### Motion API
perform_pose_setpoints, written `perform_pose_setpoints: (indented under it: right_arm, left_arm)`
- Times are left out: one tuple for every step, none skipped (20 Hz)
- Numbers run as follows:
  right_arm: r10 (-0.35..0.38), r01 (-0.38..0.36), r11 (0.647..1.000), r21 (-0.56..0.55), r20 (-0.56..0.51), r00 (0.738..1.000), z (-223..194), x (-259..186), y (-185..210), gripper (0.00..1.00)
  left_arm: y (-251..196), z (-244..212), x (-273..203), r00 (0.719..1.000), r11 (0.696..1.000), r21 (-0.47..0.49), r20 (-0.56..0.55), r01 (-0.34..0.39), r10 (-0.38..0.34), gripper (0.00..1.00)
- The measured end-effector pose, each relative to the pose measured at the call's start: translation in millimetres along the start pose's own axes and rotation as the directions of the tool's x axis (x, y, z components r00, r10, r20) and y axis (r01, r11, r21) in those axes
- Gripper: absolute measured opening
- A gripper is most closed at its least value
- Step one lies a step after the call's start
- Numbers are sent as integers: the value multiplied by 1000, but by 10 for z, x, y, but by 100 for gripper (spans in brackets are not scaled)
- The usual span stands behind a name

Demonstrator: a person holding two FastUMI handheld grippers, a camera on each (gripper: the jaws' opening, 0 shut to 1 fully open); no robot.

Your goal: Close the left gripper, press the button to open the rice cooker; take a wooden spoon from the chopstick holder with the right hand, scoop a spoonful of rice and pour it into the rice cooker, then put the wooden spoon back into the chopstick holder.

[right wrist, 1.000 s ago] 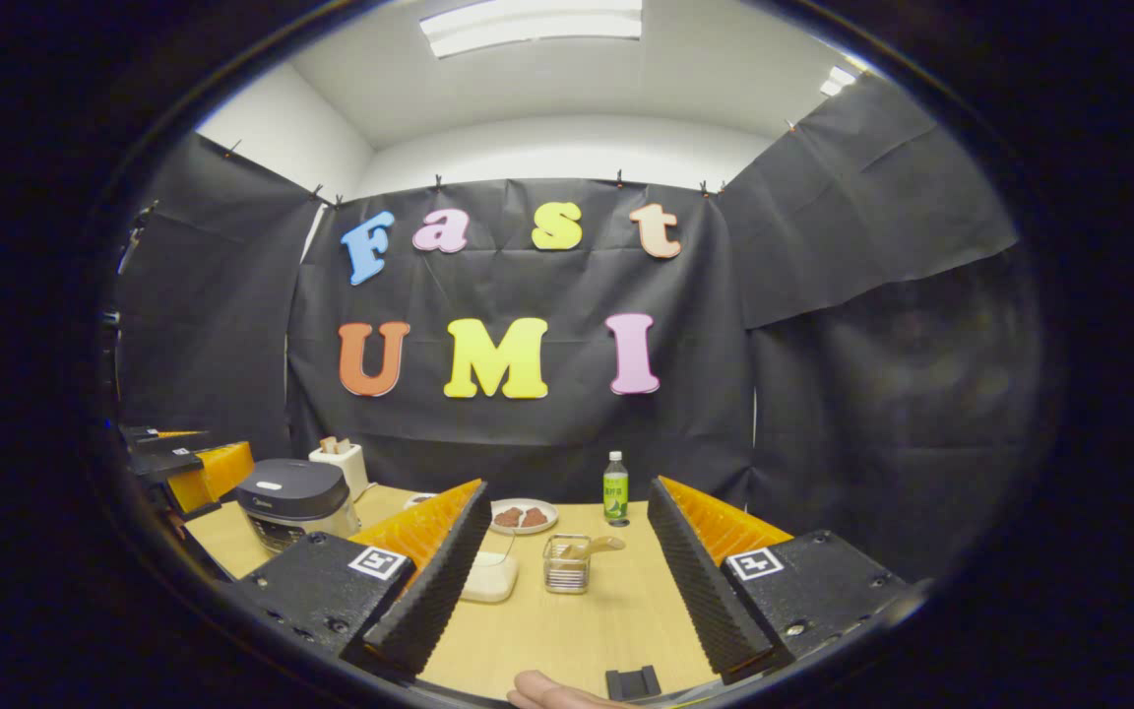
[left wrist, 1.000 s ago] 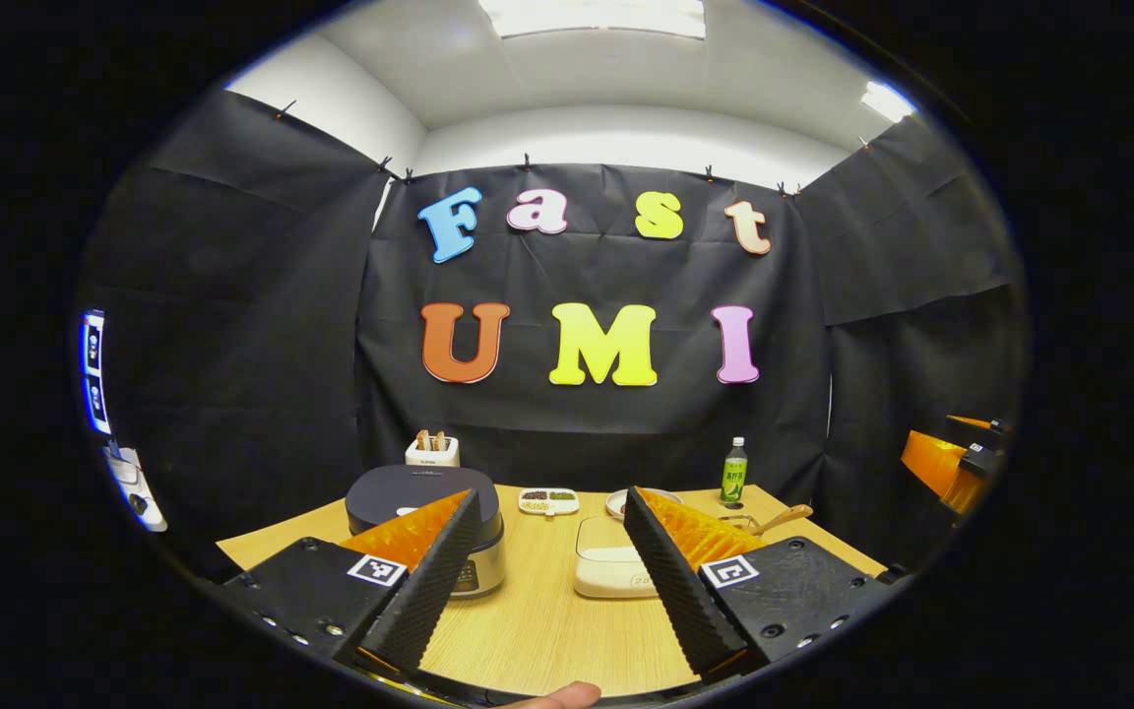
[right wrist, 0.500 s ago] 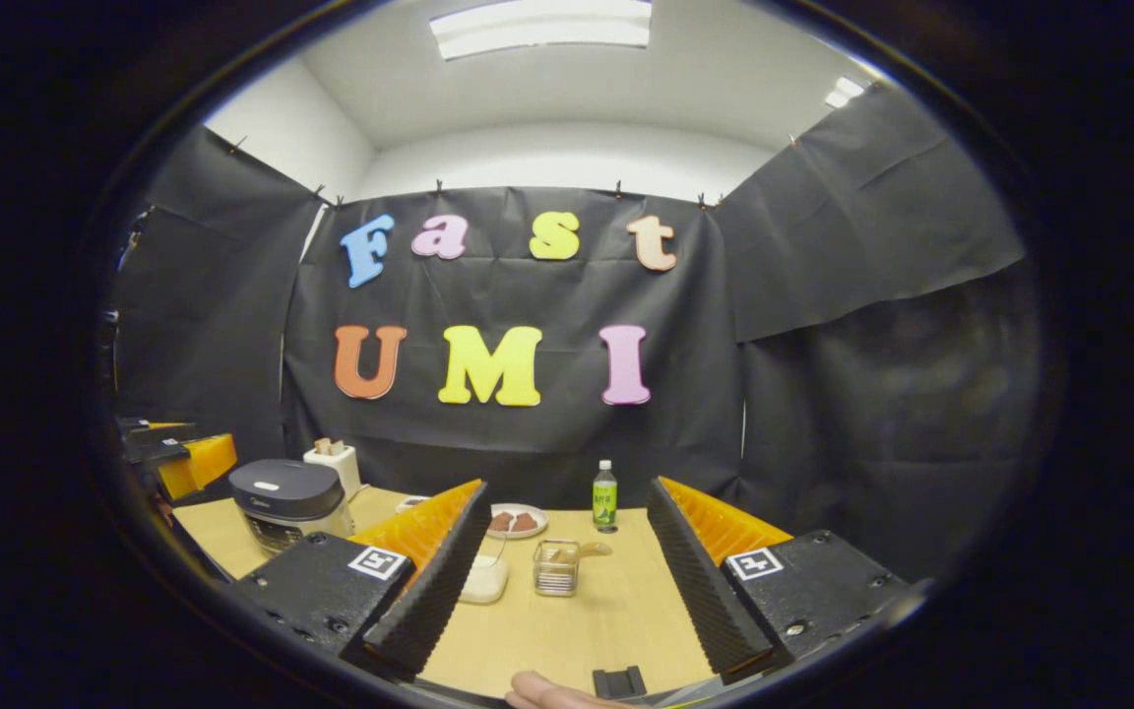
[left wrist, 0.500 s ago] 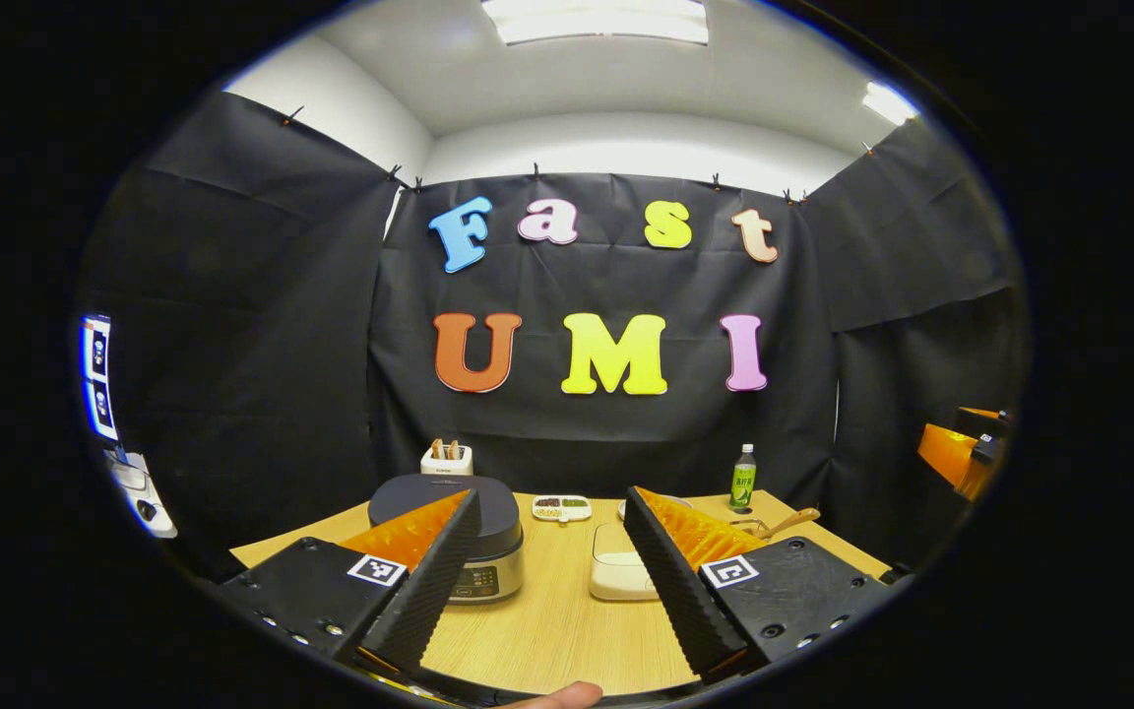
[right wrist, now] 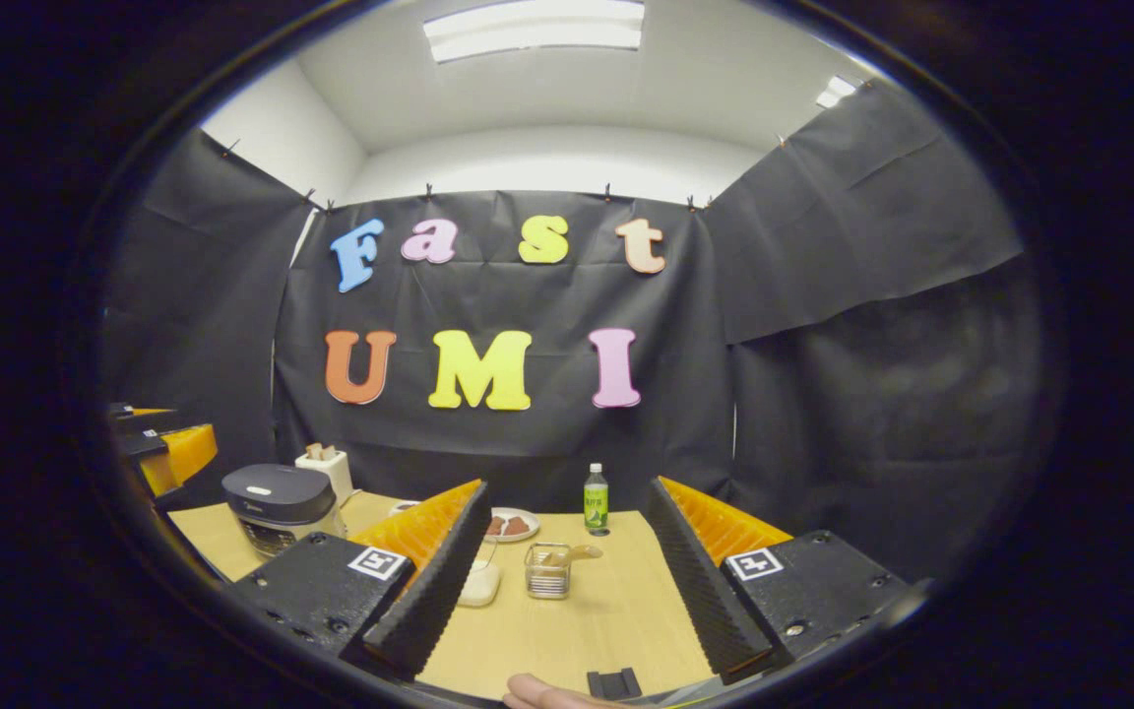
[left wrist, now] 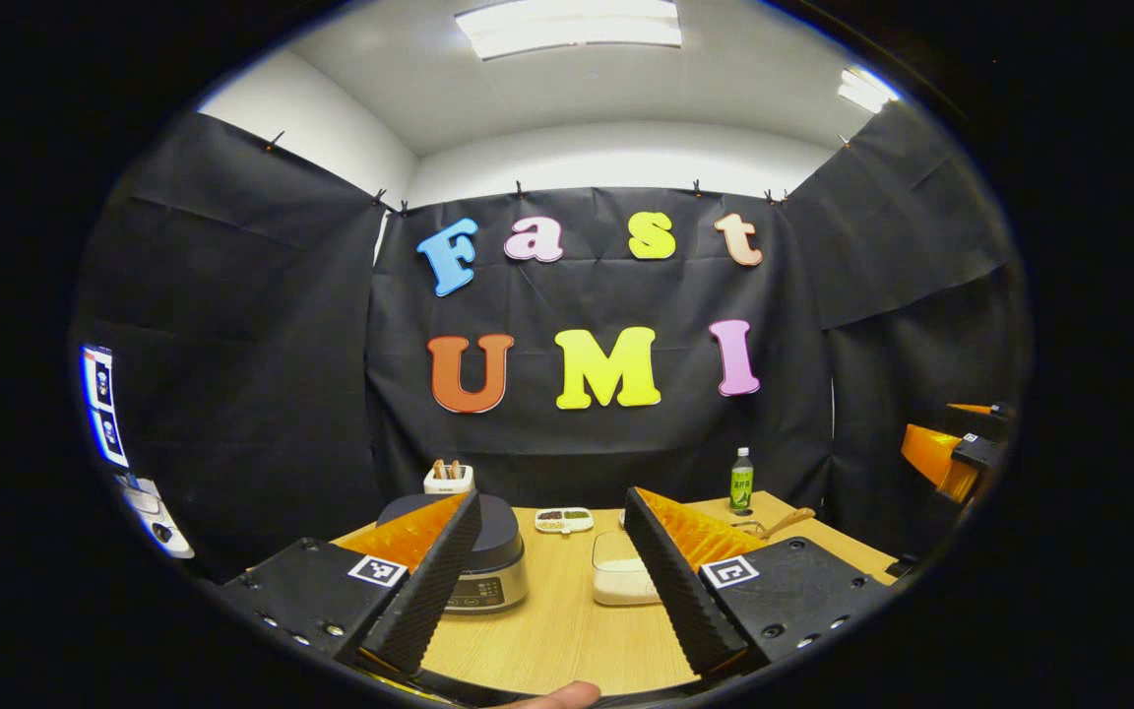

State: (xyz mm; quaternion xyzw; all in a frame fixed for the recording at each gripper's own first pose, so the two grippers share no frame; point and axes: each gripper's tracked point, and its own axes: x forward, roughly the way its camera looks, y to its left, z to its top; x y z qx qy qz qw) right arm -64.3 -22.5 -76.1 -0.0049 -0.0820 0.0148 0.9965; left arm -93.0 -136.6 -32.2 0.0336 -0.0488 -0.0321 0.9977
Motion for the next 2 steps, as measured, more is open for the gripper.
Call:
perform_pose_setpoints:
  right_arm:
    - [7,-7,1000,5,-3,1000,-19,9,8,100]
    - [11,-11,1000,8,-5,1000,-22,8,7,100]
  left_arm:
    - [-50,-1,4,1000,1000,-6,-2,11,-11,93]
    - [-40,-18,9,1000,1000,-7,-6,9,-9,94]
